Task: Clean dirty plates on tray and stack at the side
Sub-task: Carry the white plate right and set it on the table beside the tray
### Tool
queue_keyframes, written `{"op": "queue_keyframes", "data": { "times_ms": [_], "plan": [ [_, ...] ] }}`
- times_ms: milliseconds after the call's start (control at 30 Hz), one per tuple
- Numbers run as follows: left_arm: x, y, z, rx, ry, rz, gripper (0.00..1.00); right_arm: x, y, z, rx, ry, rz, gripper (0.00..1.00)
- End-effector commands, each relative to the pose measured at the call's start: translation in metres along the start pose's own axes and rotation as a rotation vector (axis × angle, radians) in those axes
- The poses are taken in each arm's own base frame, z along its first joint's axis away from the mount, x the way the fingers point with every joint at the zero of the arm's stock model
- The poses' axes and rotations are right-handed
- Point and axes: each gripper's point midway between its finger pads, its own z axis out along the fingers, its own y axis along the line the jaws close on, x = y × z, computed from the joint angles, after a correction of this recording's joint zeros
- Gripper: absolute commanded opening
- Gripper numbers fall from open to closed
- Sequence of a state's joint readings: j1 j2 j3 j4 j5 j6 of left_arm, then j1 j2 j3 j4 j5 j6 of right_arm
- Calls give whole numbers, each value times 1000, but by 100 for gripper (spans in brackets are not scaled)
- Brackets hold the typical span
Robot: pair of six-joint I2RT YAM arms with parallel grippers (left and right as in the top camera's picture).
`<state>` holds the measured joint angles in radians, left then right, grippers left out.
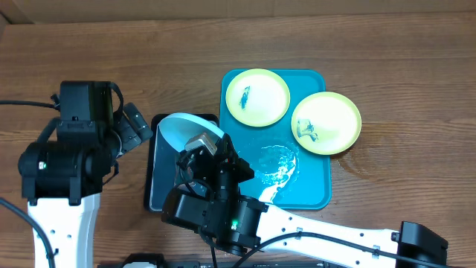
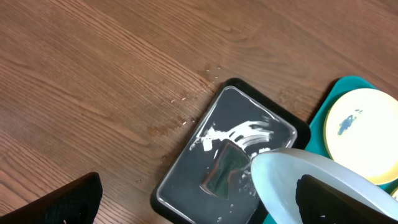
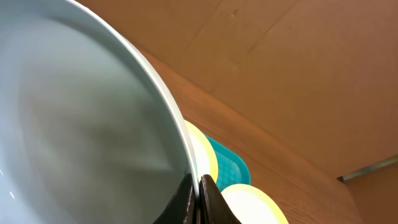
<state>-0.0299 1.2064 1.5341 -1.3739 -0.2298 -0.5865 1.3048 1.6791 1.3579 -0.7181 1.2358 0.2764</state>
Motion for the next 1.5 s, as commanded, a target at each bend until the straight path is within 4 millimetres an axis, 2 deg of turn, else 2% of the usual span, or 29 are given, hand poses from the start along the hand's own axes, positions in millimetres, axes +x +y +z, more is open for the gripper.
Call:
{"op": "queue_keyframes", "data": {
  "times_ms": [0,400,700,800,867,967,1033,1067,1133,1200,1233,1300,1367,1400,1467],
  "plan": [
    [-7,2,1,-24,-12,-23,100,-11,-8,-4,21,-24,36,4],
    [-3,-7,22,-42,61,-7,100,-11,-8,-4,20,-25,38,4],
    [5,-6,21,-39,99,22,100,-11,-7,-4,15,-24,44,4],
    [5,-4,11,-30,93,19,100,-5,0,0,-38,13,82,4],
    [2,-3,-1,-18,76,15,100,10,9,10,-112,99,190,4],
    [-5,-2,-22,6,38,5,100,41,28,29,-273,338,419,4],
    [-8,-4,-35,41,19,-2,100,50,40,36,-407,478,528,4],
    [-6,-9,-44,91,19,-7,100,47,42,41,-555,581,634,4],
    [-2,-14,-49,137,34,-9,100,36,30,45,-686,640,746,4],
    [2,-18,-51,168,47,-8,100,25,4,53,-777,657,849,4],
    [3,-19,-51,175,52,-8,100,22,-12,58,-792,657,900,4],
    [3,-20,-51,176,54,-8,100,19,-58,71,-808,649,1024,4],
    [3,-20,-51,175,53,-8,100,28,-105,86,-762,640,1136,4],
    [3,-20,-51,175,53,-9,100,41,-133,95,-698,642,1194,4],
    [3,-20,-51,175,53,-8,100,78,-184,110,-536,681,1305,4]
  ]
}}
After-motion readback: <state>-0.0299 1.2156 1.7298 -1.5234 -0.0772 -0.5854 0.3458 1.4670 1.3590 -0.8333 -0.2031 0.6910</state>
